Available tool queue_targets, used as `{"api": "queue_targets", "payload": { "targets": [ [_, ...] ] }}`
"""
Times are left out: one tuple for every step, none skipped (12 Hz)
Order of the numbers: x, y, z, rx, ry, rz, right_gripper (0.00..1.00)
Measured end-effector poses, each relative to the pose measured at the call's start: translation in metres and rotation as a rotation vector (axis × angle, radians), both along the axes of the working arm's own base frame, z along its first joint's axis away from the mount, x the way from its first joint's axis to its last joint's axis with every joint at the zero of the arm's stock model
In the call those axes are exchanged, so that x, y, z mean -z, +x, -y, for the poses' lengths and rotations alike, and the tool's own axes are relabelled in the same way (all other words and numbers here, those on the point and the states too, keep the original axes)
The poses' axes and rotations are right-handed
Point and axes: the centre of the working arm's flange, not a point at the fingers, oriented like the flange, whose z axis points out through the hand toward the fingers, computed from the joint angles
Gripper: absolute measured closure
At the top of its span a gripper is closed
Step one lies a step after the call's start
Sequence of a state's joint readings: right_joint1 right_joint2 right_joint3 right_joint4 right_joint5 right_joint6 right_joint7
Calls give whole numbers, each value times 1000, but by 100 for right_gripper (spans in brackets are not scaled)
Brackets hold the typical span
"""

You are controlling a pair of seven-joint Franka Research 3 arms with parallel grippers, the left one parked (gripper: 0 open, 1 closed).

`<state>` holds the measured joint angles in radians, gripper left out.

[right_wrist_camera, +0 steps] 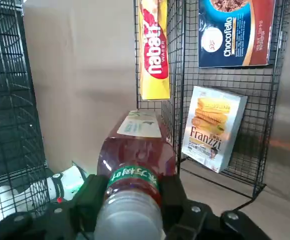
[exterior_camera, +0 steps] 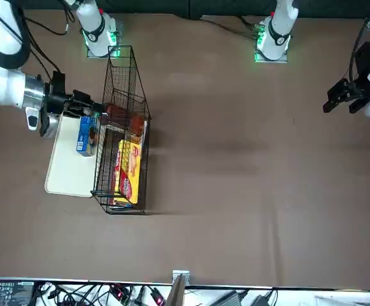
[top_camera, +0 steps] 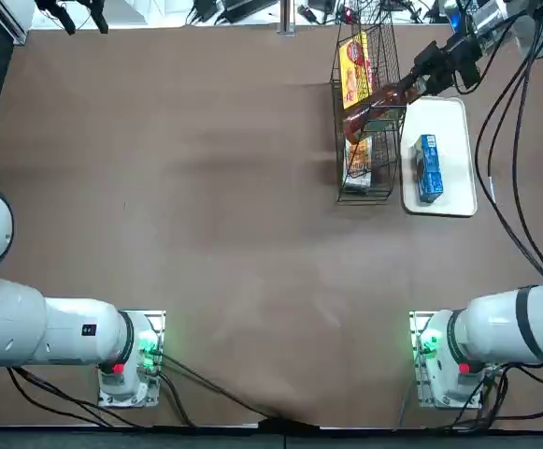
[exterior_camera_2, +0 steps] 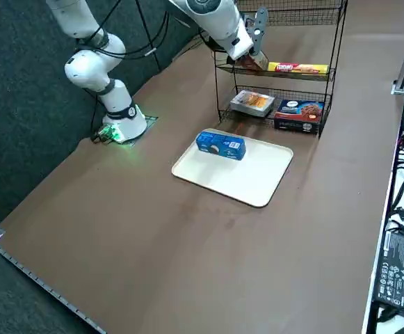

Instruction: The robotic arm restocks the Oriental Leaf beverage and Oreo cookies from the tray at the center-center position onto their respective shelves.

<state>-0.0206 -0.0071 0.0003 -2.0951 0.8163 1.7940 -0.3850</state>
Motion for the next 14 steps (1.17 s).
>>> {"api": "queue_targets", "payload": {
  "targets": [
    [1, 0, 0, -1, 1, 0, 39],
    [1, 0, 0, -2, 3, 2, 39],
    [0, 1, 0, -1, 6, 4, 33],
    [-2, 2, 0, 0, 7, 8, 23],
    [-4, 3, 0, 1, 9, 13, 12],
    [-6, 4, 1, 3, 9, 18, 1],
    [-9, 5, 2, 5, 9, 23, 0],
    [-11, 6, 2, 6, 10, 27, 0],
    [-14, 7, 5, 11, 10, 33, 0],
    [-16, 8, 8, 14, 11, 35, 0],
    [-19, 9, 12, 19, 13, 39, 0],
    [-24, 11, 18, 27, 14, 46, 0],
    [-28, 13, 24, 38, 15, 54, 0],
    [-32, 15, 30, 47, 14, 61, 0]
  ]
}}
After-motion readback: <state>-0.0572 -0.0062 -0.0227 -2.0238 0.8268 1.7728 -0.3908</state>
